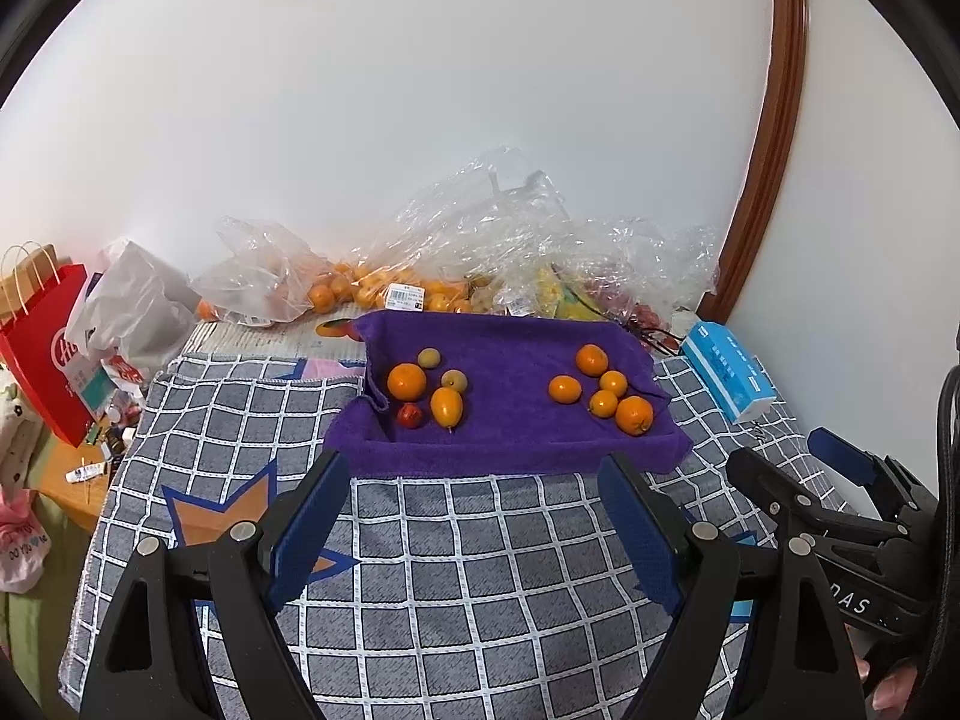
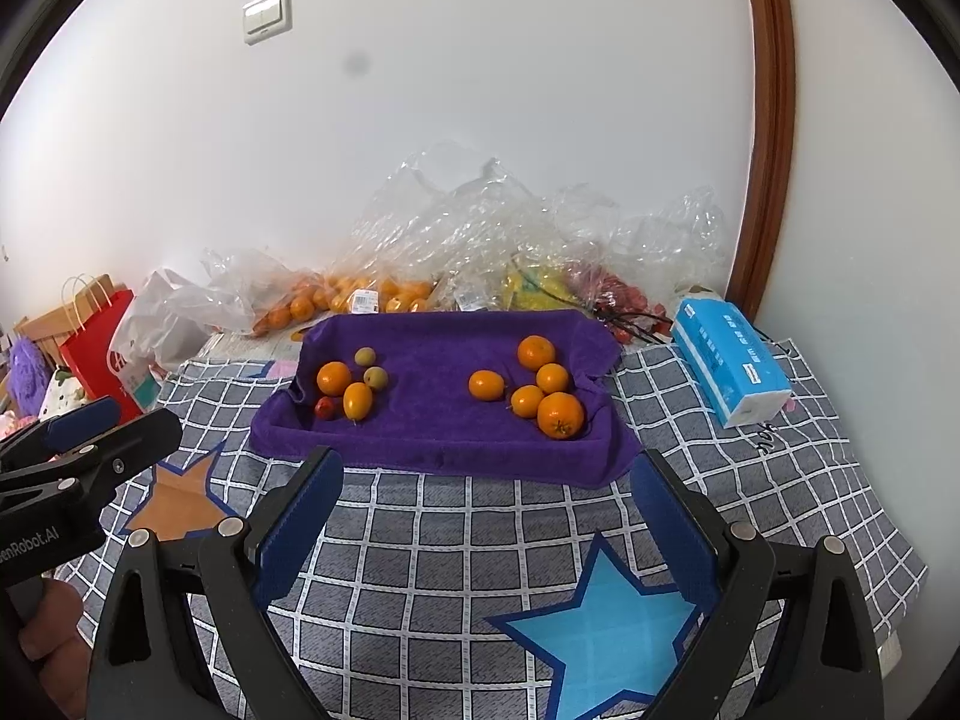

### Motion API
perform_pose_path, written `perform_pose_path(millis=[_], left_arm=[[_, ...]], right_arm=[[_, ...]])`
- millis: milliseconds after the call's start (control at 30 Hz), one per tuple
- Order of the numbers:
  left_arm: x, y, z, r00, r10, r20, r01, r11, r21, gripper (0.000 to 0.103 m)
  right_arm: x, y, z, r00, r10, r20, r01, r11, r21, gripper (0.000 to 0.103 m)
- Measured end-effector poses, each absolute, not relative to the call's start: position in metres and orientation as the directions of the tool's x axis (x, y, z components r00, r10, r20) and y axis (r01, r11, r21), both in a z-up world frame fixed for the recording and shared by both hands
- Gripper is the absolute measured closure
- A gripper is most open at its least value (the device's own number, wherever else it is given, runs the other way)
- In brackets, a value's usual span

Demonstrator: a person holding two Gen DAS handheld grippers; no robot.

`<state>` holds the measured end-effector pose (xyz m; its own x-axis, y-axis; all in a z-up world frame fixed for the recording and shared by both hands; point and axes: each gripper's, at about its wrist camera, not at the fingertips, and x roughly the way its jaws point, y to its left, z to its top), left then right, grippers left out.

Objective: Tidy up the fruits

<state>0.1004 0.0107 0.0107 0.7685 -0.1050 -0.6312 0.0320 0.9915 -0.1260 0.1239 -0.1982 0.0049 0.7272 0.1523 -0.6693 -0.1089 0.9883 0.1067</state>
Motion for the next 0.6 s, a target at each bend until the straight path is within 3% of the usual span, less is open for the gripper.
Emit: perform_pose_path(millis=[600], left_arm=[[0.1028, 0.0141, 0.0111, 0.769, -0.100, -0.631, 0.029, 0.992, -0.123, 0.019]], right_arm=[[0.1264, -0.1965, 0.0033, 0.724, 0.159, -0.671, -0.117, 0.987, 0.108, 0.007]])
